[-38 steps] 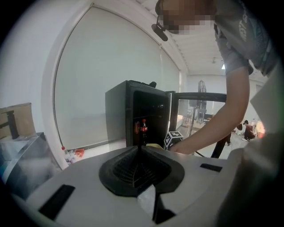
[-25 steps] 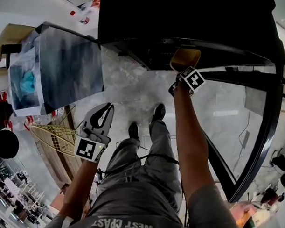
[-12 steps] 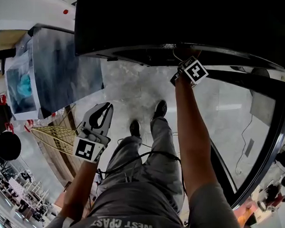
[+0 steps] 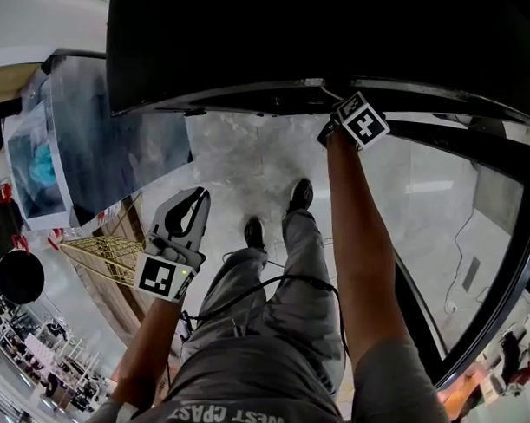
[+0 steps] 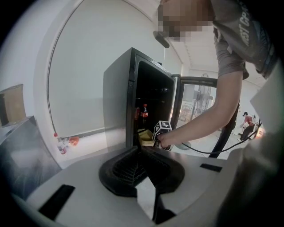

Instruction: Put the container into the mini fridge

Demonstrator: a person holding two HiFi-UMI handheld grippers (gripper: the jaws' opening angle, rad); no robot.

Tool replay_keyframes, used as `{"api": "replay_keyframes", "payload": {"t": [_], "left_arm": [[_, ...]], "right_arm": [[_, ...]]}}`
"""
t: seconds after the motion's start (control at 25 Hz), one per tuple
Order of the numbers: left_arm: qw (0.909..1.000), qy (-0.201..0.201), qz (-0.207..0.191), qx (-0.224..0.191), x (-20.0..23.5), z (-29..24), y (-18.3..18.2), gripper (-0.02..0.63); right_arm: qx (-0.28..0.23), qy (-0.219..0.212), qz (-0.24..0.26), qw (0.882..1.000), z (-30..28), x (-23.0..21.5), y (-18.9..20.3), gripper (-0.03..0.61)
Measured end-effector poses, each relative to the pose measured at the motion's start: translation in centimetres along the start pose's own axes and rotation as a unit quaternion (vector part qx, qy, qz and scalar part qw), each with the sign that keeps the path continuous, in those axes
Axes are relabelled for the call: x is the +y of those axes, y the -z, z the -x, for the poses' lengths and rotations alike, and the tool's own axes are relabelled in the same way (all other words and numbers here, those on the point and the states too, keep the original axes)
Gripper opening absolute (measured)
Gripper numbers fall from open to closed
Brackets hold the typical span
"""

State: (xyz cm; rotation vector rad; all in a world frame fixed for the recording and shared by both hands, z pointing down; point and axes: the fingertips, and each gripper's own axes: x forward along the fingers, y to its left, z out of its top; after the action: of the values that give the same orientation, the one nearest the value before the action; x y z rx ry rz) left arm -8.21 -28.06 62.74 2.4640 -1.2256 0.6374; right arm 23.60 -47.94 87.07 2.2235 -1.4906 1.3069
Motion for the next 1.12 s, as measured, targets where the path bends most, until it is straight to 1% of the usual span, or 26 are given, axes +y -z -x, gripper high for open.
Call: {"api": "replay_keyframes", "payload": {"t": [0.08,0.2,0.44,0.6,0.72,0.8,0.92,1.12], "left_arm": [[1.0,0.003,0.003,0.003,0.0,0.0,-0.2,0.02],[0.9999,0.008,-0.006,-0.006,0.3,0.2,-0.6,0.02],[0.9997,0.014,-0.01,-0.019,0.7,1.5,-1.8,0.02],[0.9994,0.013,-0.007,-0.031,0.9,2.9,-3.3,0.02],[0.9987,0.012,-0.01,-0.049,1.1,4.2,-4.9,0.02],[0.9981,0.013,-0.014,-0.058,1.1,5.6,-6.0,0.02],[0.9974,0.013,-0.01,-0.071,1.0,7.7,-7.7,0.02],[0.9924,0.016,-0.029,-0.119,1.3,10.4,-10.7,0.02]], "right_arm": [[0.002,-0.001,-0.002,1.0,0.2,-0.1,0.2,0.127],[-0.002,-0.002,0.006,1.0,0.7,0.0,0.0,0.147],[-0.014,0.001,0.019,1.0,3.3,0.5,-0.5,0.149],[-0.024,-0.002,0.027,0.999,6.6,0.9,-1.0,0.144],[-0.035,-0.011,0.027,0.999,9.9,1.2,-1.5,0.123],[-0.04,-0.028,0.022,0.999,12.9,1.6,-1.6,0.091],[-0.051,-0.071,0.014,0.996,17.7,2.6,-1.9,0.059],[-0.095,-0.131,0.041,0.986,26.6,4.5,-4.7,0.038]]}}
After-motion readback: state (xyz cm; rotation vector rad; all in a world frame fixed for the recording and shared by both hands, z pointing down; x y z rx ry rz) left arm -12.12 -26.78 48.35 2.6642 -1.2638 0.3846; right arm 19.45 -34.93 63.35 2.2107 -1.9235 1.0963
